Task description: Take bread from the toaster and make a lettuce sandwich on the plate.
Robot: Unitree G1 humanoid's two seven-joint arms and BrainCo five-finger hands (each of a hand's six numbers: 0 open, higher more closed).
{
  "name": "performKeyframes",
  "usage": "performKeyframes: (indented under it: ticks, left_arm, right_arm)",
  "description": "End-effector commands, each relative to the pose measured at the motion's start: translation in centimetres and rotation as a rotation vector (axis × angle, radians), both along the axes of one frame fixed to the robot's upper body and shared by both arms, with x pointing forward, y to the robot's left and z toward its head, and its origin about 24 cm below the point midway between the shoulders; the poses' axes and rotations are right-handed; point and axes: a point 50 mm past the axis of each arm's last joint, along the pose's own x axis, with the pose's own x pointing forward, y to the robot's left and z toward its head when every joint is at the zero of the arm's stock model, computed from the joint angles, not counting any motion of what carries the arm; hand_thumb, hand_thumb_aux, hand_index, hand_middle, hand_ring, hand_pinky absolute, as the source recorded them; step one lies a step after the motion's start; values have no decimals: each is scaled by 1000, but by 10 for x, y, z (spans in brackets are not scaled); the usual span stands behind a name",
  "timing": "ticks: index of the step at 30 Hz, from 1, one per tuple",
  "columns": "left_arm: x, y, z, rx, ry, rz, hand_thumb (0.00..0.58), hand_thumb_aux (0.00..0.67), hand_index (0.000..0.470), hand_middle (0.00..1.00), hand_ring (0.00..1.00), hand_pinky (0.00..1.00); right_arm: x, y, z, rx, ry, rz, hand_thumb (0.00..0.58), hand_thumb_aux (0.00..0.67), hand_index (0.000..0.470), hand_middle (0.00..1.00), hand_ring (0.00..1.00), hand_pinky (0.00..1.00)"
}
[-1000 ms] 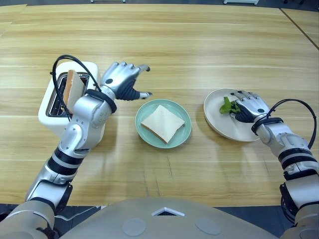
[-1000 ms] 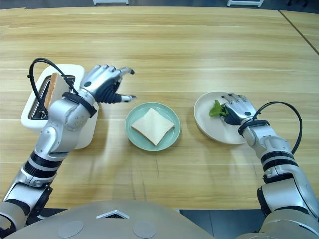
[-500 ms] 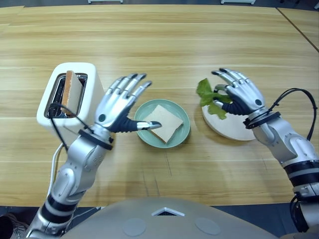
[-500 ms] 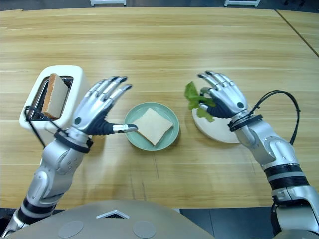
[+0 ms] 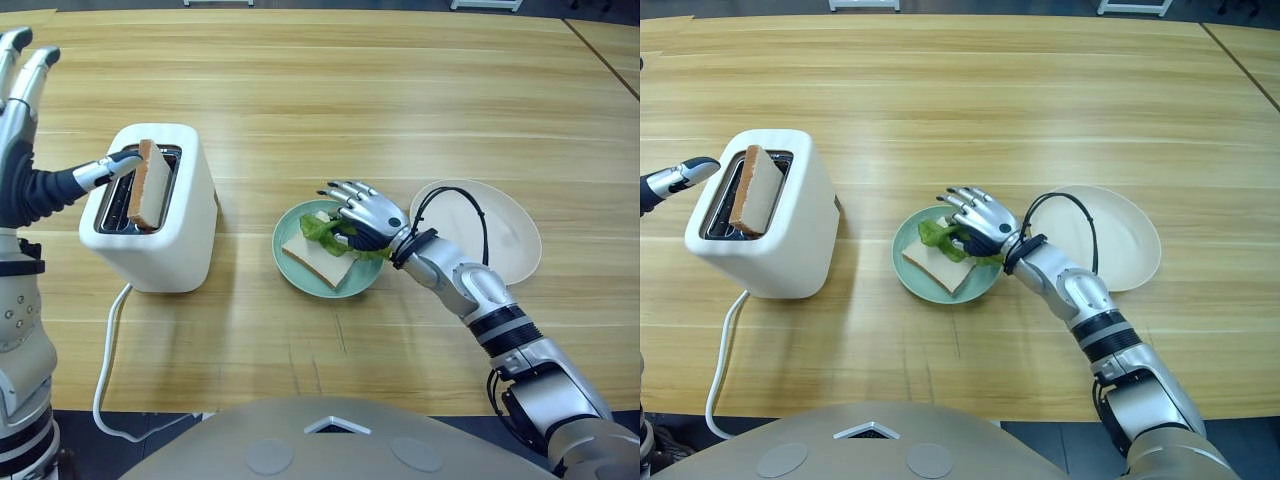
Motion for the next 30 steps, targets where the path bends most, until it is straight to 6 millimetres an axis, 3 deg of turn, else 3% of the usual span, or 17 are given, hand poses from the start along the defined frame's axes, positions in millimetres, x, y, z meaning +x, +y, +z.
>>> performKeyframes:
  ticks: [1,4,7,17,24,25,26,27,30]
  left_arm:
    - [3,10,-20,-46,140,49,0,0,0,0,0,0]
    - [7,10,-47,-76,289,60,0,0,0,0,0,0]
    - [9,7,-65,-98,383,53,0,0,0,0,0,0]
    - [7,11,-74,-96,444,108,0,0,0,0,0,0]
    - [6,-1,-84,-123,507,74,0,0,0,0,0,0]
    - [6,-2,-86,-126,517,70,0,0,0,0,0,0]
    - [7,-3,-86,-126,523,68,0,0,0,0,0,0]
    - [7,-4,-87,-128,527,67,0,0,0,0,0,0]
    - [9,-6,-88,-132,538,60,0,0,0,0,0,0]
  right_arm:
    - [11,-9,36,-8,-156,-30,580,670,470,0,0,0]
    - [13,-11,53,-29,-219,-31,580,670,470,0,0,0]
    - [13,-5,47,-71,-200,4,580,670,470,0,0,0]
    - [-8,15,-18,-175,-42,111,580,670,470,0,0,0]
    - [-23,18,-12,-115,-58,121,580,670,470,0,0,0]
    - [-26,17,-10,-93,-49,112,470,378,265,0,0,0]
    - [-28,16,-7,-71,-39,102,36,21,15,0,0,0]
    - [-29,15,-5,-68,-36,100,0,0,0,0,0,0]
    - [-30,13,-2,-54,-18,89,0,0,0,0,0,0]
